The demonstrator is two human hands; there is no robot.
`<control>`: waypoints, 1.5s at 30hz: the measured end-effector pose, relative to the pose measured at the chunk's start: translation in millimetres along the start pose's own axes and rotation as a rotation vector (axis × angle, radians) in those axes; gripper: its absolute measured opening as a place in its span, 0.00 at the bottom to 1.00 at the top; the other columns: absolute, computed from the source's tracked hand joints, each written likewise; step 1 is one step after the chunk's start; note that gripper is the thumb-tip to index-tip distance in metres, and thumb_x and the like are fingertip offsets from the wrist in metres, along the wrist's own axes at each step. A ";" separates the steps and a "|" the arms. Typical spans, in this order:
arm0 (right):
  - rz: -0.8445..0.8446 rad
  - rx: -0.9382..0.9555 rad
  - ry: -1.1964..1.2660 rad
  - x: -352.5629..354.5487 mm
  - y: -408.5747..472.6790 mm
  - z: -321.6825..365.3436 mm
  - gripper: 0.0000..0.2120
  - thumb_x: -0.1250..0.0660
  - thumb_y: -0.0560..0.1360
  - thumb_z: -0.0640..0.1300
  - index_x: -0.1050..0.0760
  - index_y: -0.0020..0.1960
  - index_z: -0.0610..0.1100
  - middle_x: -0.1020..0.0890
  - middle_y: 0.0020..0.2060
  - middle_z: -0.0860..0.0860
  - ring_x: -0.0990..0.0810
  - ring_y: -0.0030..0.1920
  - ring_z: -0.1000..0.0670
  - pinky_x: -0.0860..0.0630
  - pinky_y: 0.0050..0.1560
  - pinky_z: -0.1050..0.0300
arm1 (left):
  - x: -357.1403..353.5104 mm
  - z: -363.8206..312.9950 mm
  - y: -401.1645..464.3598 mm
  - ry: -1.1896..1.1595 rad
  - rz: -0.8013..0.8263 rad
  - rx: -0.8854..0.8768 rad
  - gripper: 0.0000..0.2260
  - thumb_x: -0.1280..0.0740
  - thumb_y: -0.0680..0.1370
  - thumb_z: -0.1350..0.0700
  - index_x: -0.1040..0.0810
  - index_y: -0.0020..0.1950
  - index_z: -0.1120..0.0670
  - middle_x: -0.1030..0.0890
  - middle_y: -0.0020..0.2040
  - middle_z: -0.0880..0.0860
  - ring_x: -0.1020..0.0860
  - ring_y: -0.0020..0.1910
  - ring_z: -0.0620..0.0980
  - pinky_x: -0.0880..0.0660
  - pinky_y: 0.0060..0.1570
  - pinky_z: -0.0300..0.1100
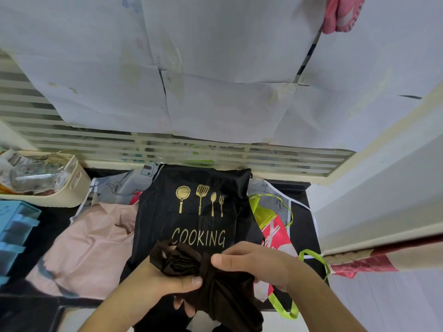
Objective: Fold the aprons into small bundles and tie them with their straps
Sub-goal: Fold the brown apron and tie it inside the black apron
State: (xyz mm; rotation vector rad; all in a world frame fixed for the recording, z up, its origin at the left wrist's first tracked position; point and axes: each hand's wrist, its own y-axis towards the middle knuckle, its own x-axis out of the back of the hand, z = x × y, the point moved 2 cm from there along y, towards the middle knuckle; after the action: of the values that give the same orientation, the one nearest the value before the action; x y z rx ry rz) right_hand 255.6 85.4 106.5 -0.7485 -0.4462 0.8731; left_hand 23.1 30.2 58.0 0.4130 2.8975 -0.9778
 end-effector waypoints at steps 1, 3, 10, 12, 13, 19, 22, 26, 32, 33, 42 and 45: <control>0.013 -0.025 0.015 -0.4 -1.9 1.2 0.25 0.34 0.67 0.76 0.21 0.47 0.56 0.20 0.45 0.59 0.21 0.48 0.57 0.28 0.51 0.62 | 0.8 2.3 0.2 -0.021 -0.013 0.004 0.24 0.14 0.64 0.51 0.14 0.56 0.54 0.15 0.53 0.65 0.15 0.46 0.65 0.24 0.42 0.51; 0.012 -0.030 0.054 -1.4 0.7 -2.2 0.23 0.33 0.68 0.74 0.22 0.49 0.56 0.20 0.48 0.57 0.20 0.52 0.54 0.26 0.56 0.59 | 0.5 2.9 -0.1 -0.070 -0.001 0.009 0.22 0.15 0.65 0.53 0.14 0.56 0.57 0.15 0.50 0.69 0.16 0.41 0.67 0.23 0.38 0.49; -0.063 0.134 0.083 -11.3 12.5 -1.0 0.11 0.33 0.82 0.55 0.18 0.49 0.49 0.17 0.43 0.57 0.17 0.46 0.58 0.20 0.54 0.59 | 0.9 -6.1 10.5 0.077 -0.210 0.020 0.18 0.21 0.72 0.55 0.18 0.60 0.55 0.12 0.48 0.57 0.13 0.41 0.59 0.18 0.39 0.50; -0.189 0.192 -0.025 -15.2 25.7 -4.5 0.14 0.36 0.82 0.56 0.21 0.50 0.45 0.16 0.43 0.50 0.17 0.46 0.48 0.20 0.56 0.43 | 1.0 -1.2 17.6 0.102 -0.360 0.005 0.21 0.20 0.72 0.54 0.21 0.62 0.48 0.13 0.53 0.49 0.13 0.45 0.51 0.16 0.43 0.50; -0.268 0.220 -0.117 -17.6 32.2 -7.4 0.14 0.37 0.82 0.56 0.22 0.51 0.46 0.17 0.43 0.49 0.17 0.45 0.47 0.21 0.54 0.41 | 0.7 2.9 20.7 0.119 -0.442 0.002 0.25 0.19 0.71 0.53 0.24 0.64 0.46 0.15 0.56 0.47 0.13 0.47 0.48 0.15 0.45 0.50; -0.562 0.261 -0.369 -44.8 94.5 -42.0 0.15 0.42 0.82 0.60 0.29 0.67 0.59 0.17 0.50 0.59 0.19 0.49 0.55 0.19 0.52 0.54 | 1.6 25.0 53.2 0.412 -0.663 -0.262 0.33 0.21 0.72 0.63 0.31 0.66 0.36 0.27 0.60 0.43 0.18 0.49 0.39 0.17 0.51 0.41; -0.570 0.229 -0.268 -60.7 139.4 -75.6 0.16 0.41 0.82 0.59 0.30 0.69 0.60 0.19 0.52 0.60 0.19 0.51 0.57 0.19 0.55 0.54 | 4.0 50.3 74.5 0.545 -0.609 -0.312 0.35 0.25 0.75 0.67 0.31 0.71 0.35 0.32 0.63 0.40 0.20 0.54 0.36 0.19 0.56 0.35; -0.562 0.180 -0.273 -80.8 179.7 -108.8 0.11 0.40 0.82 0.57 0.26 0.62 0.58 0.20 0.48 0.57 0.19 0.46 0.54 0.18 0.49 0.52 | 10.7 91.6 95.5 0.718 -0.527 -0.277 0.25 0.28 0.79 0.60 0.26 0.74 0.41 0.34 0.68 0.41 0.24 0.57 0.32 0.23 0.64 0.35; -0.591 0.150 -0.380 -93.8 190.3 -119.9 0.08 0.42 0.81 0.53 0.27 0.57 0.54 0.23 0.44 0.54 0.22 0.39 0.51 0.21 0.41 0.53 | 6.1 114.6 102.5 1.029 -0.445 -0.139 0.17 0.30 0.80 0.45 0.20 0.69 0.46 0.39 0.75 0.45 0.21 0.48 0.39 0.22 0.47 0.31; -0.584 0.141 -0.368 -94.9 191.3 -120.2 0.08 0.42 0.81 0.53 0.27 0.57 0.54 0.23 0.43 0.54 0.23 0.39 0.52 0.23 0.39 0.56 | 5.8 115.0 103.9 1.059 -0.446 -0.119 0.16 0.31 0.81 0.45 0.19 0.68 0.45 0.39 0.75 0.46 0.20 0.50 0.41 0.20 0.50 0.35; -0.242 0.080 0.034 -74.2 181.4 -110.1 0.11 0.34 0.77 0.49 0.23 0.59 0.50 0.18 0.48 0.56 0.19 0.45 0.57 0.26 0.44 0.65 | 7.9 106.3 116.4 1.221 -0.370 -0.453 0.04 0.29 0.78 0.52 0.14 0.49 0.46 0.23 0.61 0.43 0.27 0.64 0.45 0.27 0.62 0.49; -0.107 -0.011 0.195 -65.5 176.7 -112.1 0.14 0.34 0.73 0.50 0.20 0.56 0.46 0.17 0.44 0.53 0.20 0.44 0.54 0.24 0.48 0.54 | 10.3 101.3 121.0 1.151 -0.227 -0.450 0.08 0.37 0.83 0.50 0.18 0.55 0.44 0.22 0.53 0.37 0.27 0.57 0.37 0.27 0.61 0.41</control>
State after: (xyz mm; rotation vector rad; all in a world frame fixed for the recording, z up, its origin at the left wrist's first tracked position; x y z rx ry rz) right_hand 196.2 60.9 -103.1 -0.8045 -0.3148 0.6900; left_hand 42.4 64.0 -95.3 0.8255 4.0791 0.0500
